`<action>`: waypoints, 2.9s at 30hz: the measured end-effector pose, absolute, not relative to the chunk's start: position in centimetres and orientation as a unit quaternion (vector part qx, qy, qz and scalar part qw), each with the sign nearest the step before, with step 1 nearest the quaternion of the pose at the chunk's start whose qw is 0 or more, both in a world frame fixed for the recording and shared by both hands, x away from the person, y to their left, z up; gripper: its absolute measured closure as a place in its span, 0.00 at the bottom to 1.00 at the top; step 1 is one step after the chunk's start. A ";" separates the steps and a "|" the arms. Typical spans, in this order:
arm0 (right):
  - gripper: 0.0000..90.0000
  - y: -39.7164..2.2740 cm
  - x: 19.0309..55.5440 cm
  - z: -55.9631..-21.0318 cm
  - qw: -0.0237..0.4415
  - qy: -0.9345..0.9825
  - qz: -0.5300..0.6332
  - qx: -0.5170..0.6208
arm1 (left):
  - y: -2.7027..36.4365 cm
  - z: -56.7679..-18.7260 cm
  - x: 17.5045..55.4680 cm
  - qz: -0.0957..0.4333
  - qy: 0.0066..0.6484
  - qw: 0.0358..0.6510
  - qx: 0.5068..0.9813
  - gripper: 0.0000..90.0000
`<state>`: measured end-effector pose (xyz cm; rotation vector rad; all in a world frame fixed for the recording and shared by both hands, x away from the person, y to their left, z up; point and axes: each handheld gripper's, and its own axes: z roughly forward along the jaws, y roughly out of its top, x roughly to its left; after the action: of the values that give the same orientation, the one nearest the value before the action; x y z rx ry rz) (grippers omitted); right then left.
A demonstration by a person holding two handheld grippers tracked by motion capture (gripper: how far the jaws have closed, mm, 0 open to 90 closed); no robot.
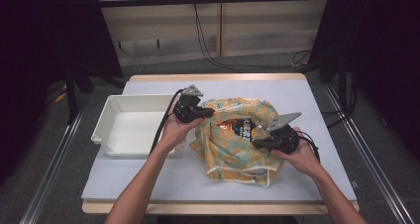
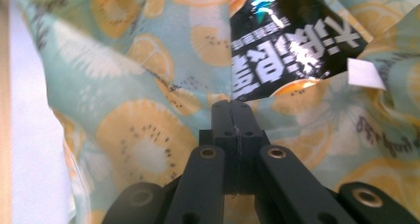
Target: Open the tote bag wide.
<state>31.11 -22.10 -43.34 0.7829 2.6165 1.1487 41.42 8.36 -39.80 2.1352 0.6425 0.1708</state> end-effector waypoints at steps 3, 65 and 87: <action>1.00 -22.5 30.4 -43.2 0.083 0.881 0.387 0.260 | 8.6 -39.9 41.6 0.074 0.263 0.433 0.859 0.98; 0.98 -24.7 35.8 -44.2 0.118 0.803 0.434 0.391 | -0.3 -42.5 34.6 0.037 0.110 0.437 0.892 0.51; 0.72 -24.8 38.2 -43.2 0.133 0.792 0.441 0.402 | 0.5 -43.6 32.9 0.024 0.058 0.418 0.906 1.00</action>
<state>38.23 -24.84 -43.17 1.1654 2.2962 1.2785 32.86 0.48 -43.57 2.2738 0.1458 0.0595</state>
